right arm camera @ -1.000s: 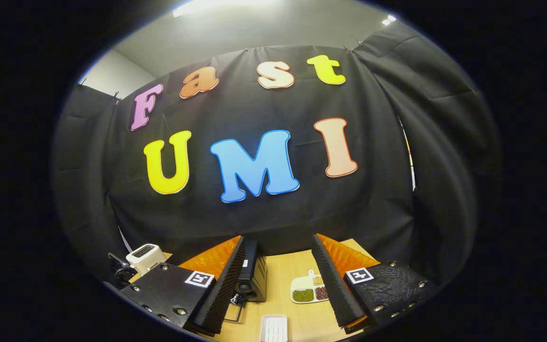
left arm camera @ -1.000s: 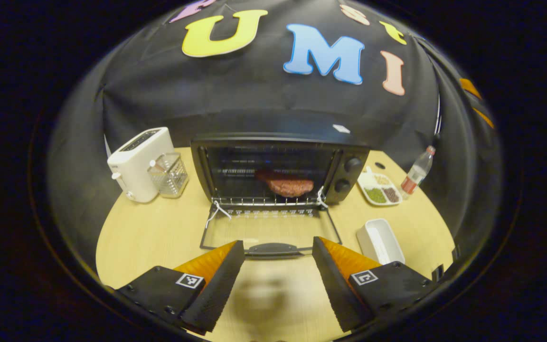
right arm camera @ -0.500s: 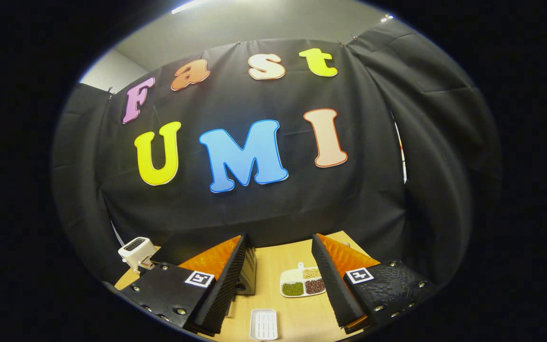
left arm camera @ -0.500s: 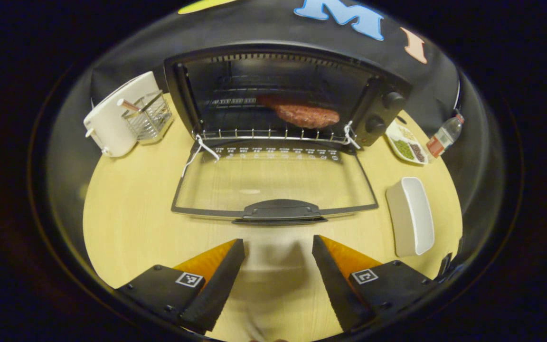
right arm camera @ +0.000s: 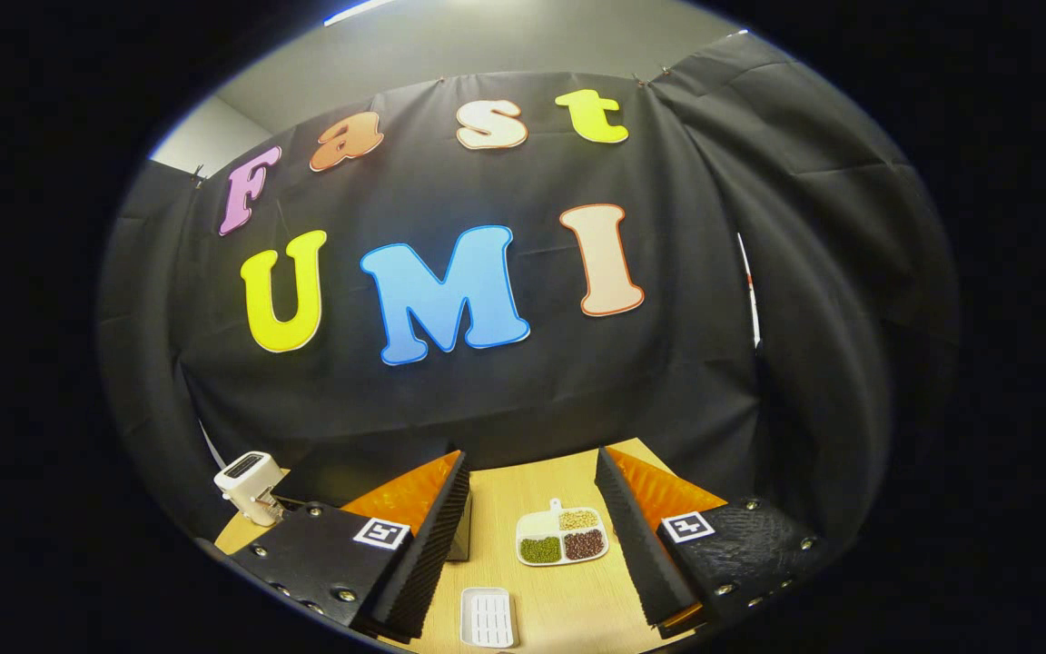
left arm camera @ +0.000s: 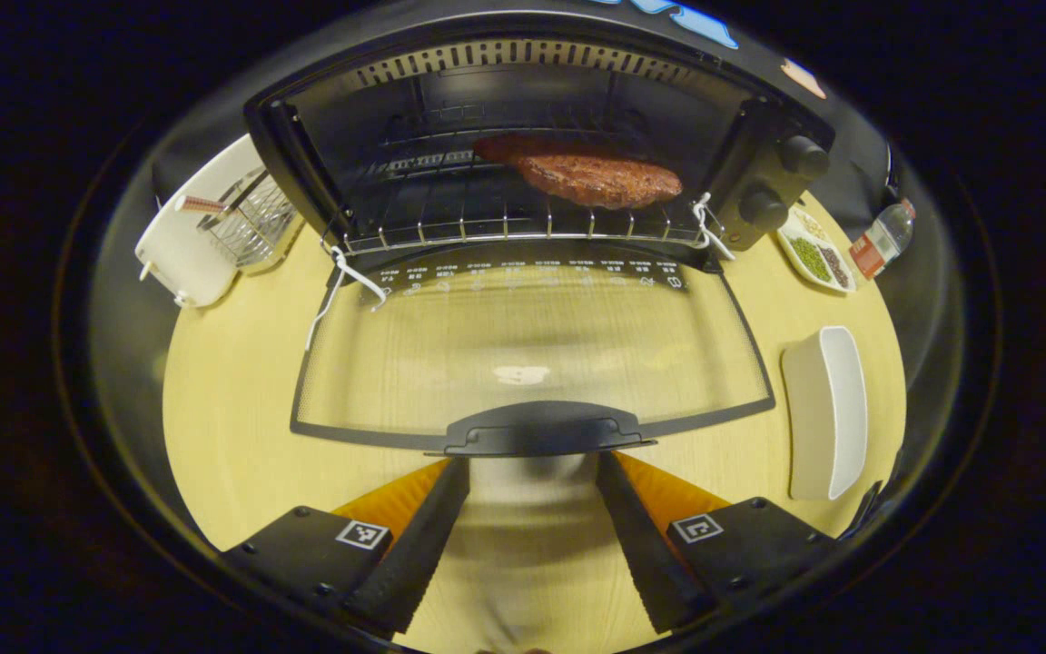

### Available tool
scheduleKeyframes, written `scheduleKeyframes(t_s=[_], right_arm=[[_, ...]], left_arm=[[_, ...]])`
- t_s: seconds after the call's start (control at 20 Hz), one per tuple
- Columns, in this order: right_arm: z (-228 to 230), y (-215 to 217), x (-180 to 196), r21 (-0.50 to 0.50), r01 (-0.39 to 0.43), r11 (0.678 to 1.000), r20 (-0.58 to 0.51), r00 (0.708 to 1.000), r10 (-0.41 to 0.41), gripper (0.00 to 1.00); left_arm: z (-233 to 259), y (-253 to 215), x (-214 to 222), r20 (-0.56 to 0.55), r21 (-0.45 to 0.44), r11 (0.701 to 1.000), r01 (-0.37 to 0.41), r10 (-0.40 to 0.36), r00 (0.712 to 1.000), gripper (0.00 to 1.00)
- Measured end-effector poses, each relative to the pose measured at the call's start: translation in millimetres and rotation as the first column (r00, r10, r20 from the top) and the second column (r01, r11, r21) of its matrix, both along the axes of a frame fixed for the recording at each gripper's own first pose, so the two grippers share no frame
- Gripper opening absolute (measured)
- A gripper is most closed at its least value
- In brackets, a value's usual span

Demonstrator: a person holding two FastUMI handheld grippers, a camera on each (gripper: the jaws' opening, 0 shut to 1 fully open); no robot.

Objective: Open the electric oven with the left hand, put the food in, and close the electric oven.

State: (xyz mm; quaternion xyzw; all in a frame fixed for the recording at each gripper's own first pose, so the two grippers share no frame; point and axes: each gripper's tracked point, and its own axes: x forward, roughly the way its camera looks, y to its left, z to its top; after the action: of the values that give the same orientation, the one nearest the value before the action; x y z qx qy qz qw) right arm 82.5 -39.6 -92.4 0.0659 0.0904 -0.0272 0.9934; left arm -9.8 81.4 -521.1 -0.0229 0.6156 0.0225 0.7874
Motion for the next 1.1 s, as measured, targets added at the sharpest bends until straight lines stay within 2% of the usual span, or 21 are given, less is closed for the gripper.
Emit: scheduleKeyframes(t_s=[0.05, 0.2, 0.25, 0.35, 0.4, 0.45, 0.65, 0.7, 0.75, 0.85, 0.9, 0.95, 1.0, 1.1], right_arm=[[-0.7, -0.9, -1.5, 0.001, 0.003, 1.0, -0.001, 1.0, -0.003, 0.86], [-4.1, -1.7, -3.8, 0.004, 0.007, 1.0, -0.014, 1.0, -0.007, 0.86], [-4.2, -0.6, -4.4, 0.006, 0.007, 1.0, -0.016, 1.0, -0.007, 0.86], [-2.7, 1.3, -5.2, 0.003, 0.003, 1.0, -0.015, 1.0, -0.003, 0.86], [-0.9, 2.6, -6.3, -0.001, 0.001, 1.0, -0.011, 1.0, -0.001, 0.86], [0.7, 5.1, -6.3, -0.003, -0.004, 1.0, -0.007, 1.0, 0.004, 0.86], [6.9, 13.4, -8.1, -0.011, -0.019, 1.0, 0.003, 1.0, 0.02, 0.86], [6.8, 14.9, -8.3, -0.013, -0.023, 1.0, 0.002, 1.0, 0.023, 0.86], [7.2, 16.9, -8.3, -0.015, -0.028, 1.0, 0.002, 1.0, 0.028, 0.86], [7.7, 21.7, -8.2, -0.013, -0.039, 0.999, 0.0, 0.999, 0.039, 0.86], [8.1, 24.3, -7.6, -0.01, -0.045, 0.999, 0.002, 0.999, 0.045, 0.86], [9.5, 27.5, -7.1, -0.008, -0.051, 0.999, 0.003, 0.999, 0.051, 0.86], [10.7, 30.1, -6.7, -0.007, -0.057, 0.998, 0.004, 0.998, 0.057, 0.86], [14.4, 34.4, -6.4, -0.014, -0.069, 0.998, 0.013, 0.998, 0.069, 0.86]], left_arm=[[-1.0, 0.7, -0.9, -0.011, -0.004, 1.0, -0.009, 0.009, 1.0, 1.0], [-1.5, 0.9, 1.8, -0.014, 0.006, 1.0, 0.014, -0.014, 1.0, 0.97], [-1.2, 0.7, 1.2, -0.017, 0.004, 1.0, 0.008, -0.008, 1.0, 1.0], [1.6, 0.2, 0.5, -0.01, -0.003, 1.0, 0.002, -0.002, 1.0, 0.98], [3.9, 0.5, 0.2, -0.003, -0.002, 1.0, 0.008, -0.008, 1.0, 1.0], [7.5, 0.6, 0.2, 0.008, 0.0, 1.0, 0.014, -0.014, 1.0, 0.97], [32.2, -0.3, 0.3, 0.076, -0.005, 1.0, 0.012, -0.012, 0.997, 0.97], [40.4, -0.6, 0.0, 0.101, -0.005, 1.0, 0.014, -0.013, 0.995, 1.0], [49.0, -0.4, 1.5, 0.128, -0.005, 1.0, 0.013, -0.012, 0.992, 0.97], [63.8, -0.4, 5.3, 0.173, -0.008, 1.0, 0.011, -0.009, 0.985, 1.0], [69.7, -0.6, 6.8, 0.19, -0.012, 1.0, 0.008, -0.006, 0.982, 0.97], [73.5, -1.1, 8.7, 0.201, -0.017, 1.0, 0.004, -0.001, 0.979, 1.0], [76.6, -1.3, 10.7, 0.211, -0.018, 1.0, 0.003, 0.001, 0.977, 0.98], [82.5, 0.2, 15.4, 0.231, -0.013, 1.0, -0.001, 0.004, 0.973, 1.0]])
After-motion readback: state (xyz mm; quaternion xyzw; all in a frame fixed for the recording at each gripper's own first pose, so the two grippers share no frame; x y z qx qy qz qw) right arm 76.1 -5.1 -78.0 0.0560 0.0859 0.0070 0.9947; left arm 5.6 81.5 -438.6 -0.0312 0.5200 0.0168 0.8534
